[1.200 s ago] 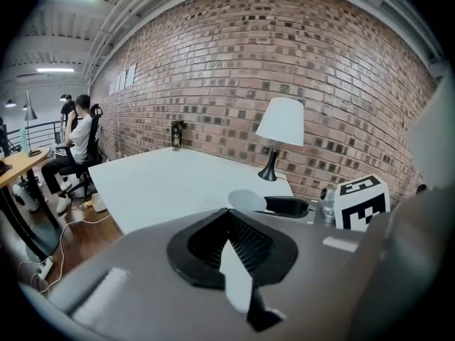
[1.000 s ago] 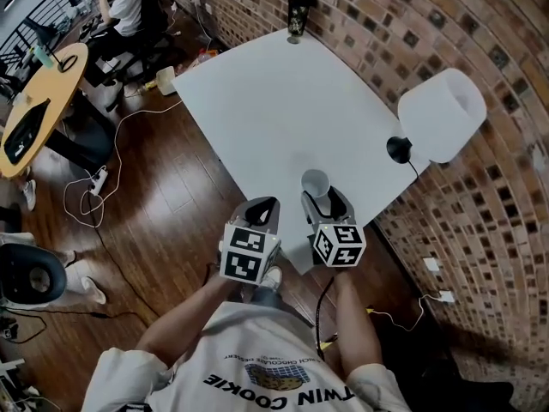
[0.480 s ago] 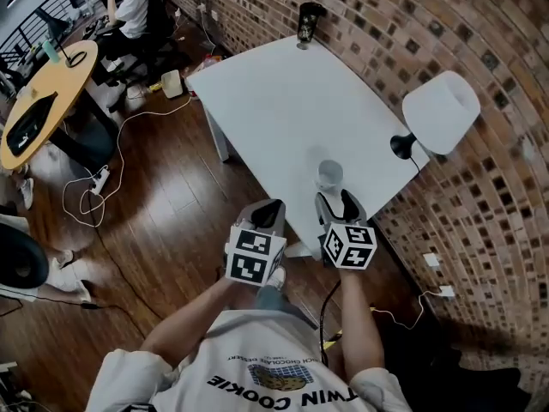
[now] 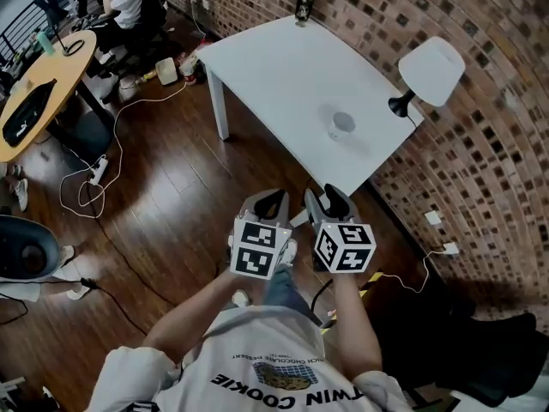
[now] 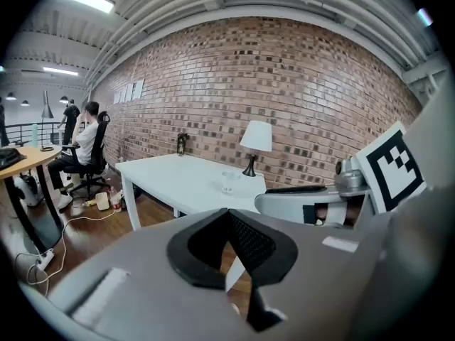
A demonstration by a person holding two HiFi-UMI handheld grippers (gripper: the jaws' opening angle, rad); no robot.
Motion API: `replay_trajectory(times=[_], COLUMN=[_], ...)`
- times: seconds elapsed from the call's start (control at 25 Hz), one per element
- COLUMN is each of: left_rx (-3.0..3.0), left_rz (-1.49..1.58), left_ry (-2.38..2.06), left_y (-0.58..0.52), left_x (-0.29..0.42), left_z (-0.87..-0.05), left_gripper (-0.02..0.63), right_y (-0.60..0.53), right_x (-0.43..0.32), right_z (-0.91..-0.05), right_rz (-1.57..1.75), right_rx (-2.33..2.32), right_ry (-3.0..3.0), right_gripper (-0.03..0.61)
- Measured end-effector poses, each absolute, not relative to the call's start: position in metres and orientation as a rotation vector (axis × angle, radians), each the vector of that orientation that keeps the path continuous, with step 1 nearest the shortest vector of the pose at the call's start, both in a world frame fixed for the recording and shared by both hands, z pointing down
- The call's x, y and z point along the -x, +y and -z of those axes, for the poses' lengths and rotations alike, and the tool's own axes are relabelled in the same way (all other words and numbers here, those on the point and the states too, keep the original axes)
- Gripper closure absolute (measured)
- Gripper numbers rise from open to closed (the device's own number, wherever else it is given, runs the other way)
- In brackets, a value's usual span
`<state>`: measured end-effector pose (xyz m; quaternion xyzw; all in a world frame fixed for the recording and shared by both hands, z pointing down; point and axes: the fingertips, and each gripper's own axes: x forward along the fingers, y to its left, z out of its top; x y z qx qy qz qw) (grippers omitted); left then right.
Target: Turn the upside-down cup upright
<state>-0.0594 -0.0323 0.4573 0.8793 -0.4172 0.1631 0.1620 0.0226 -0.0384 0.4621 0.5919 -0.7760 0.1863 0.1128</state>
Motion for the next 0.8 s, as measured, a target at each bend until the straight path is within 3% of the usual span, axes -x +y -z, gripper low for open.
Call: replay_trajectory(times=[0.2, 0.8], left_rx=[-2.535, -2.560], left_rz=[-0.452, -0.437], left_ry=[-1.142, -1.084], left_y=[0.015, 0.072], left_x=[0.072, 0.055], left_z=[-0.455, -0.444], left_gripper=[0.611, 0.611], right_y=[0.019, 0.084], right_x=[0.006, 0.012], right_z=[-0.445, -0.430], right_rz=[-0.483, -0.492], right_rx=[-1.771, -1.799], right_ry=[-2.259, -2.239], right_gripper=[0.477, 0.520])
